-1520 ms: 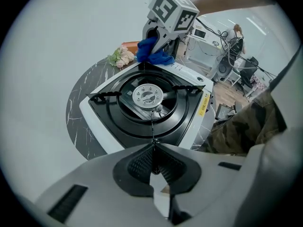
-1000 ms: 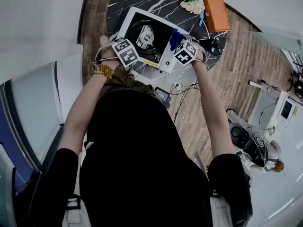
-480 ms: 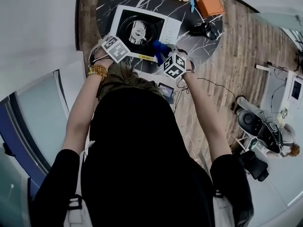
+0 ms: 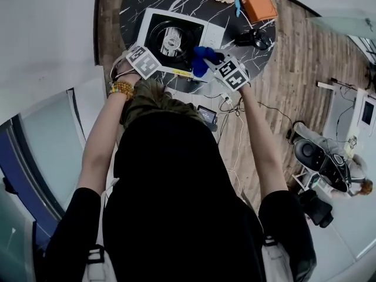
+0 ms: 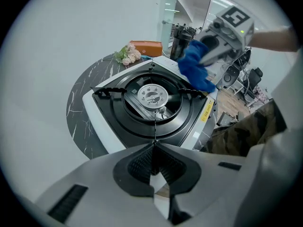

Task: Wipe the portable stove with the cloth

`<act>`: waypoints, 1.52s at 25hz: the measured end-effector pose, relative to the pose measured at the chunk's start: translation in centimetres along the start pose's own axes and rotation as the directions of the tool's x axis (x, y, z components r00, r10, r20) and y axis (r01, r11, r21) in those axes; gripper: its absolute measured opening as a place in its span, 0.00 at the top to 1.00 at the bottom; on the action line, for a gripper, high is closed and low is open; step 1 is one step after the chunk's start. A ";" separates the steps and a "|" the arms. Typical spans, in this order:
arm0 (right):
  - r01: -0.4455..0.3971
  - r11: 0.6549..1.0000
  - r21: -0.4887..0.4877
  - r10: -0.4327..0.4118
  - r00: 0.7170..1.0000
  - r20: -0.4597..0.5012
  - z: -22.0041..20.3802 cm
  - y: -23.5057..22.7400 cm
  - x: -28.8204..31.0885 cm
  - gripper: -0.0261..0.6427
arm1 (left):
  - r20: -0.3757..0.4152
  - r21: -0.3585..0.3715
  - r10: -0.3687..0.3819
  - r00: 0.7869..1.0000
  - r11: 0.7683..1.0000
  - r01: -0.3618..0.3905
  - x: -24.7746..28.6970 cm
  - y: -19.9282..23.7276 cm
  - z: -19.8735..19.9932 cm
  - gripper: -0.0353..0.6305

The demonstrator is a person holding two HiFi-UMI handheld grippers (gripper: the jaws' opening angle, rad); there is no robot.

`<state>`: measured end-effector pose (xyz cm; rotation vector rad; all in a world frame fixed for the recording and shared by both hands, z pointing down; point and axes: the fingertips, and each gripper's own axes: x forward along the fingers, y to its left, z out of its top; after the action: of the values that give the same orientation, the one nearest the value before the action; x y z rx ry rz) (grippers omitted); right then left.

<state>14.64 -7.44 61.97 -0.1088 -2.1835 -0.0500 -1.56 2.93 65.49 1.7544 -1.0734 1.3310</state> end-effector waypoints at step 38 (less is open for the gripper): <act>0.163 0.953 -0.256 -0.224 0.947 -0.229 -4.0 6.4 1.5 0.90 | 0.041 -0.067 -0.009 0.999 0.998 0.012 -0.5 0.3 -0.3 0.93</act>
<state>17.66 -1.27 65.52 -0.0170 -1.9151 -0.4139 -2.01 3.21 65.09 1.7419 -1.1172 1.2430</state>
